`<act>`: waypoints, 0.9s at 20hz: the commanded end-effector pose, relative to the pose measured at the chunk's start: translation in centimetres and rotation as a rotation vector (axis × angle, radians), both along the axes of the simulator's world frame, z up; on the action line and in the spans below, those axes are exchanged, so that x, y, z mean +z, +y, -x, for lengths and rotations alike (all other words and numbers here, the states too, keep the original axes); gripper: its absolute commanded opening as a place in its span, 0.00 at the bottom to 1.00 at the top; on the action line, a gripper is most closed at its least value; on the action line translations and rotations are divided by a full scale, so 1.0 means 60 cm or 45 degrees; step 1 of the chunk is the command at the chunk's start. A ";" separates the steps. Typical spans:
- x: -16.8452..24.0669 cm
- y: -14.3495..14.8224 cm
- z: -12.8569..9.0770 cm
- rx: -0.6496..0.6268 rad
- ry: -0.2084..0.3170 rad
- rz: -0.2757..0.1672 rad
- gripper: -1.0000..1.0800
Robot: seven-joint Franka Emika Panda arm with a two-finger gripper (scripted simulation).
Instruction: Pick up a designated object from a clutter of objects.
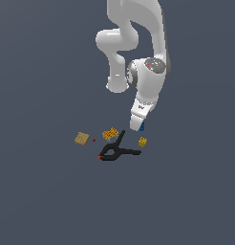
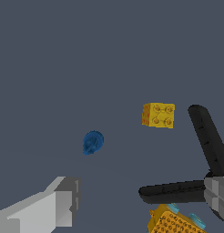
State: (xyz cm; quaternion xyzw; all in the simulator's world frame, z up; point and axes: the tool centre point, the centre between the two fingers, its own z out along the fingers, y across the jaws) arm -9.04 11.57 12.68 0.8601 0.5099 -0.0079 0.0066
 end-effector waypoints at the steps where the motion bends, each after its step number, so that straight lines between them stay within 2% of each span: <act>1: -0.017 0.014 0.018 0.098 -0.002 -0.007 0.96; 9: -0.050 0.041 0.057 0.291 -0.005 -0.022 0.96; 18: -0.058 0.046 0.065 0.328 -0.005 -0.025 0.96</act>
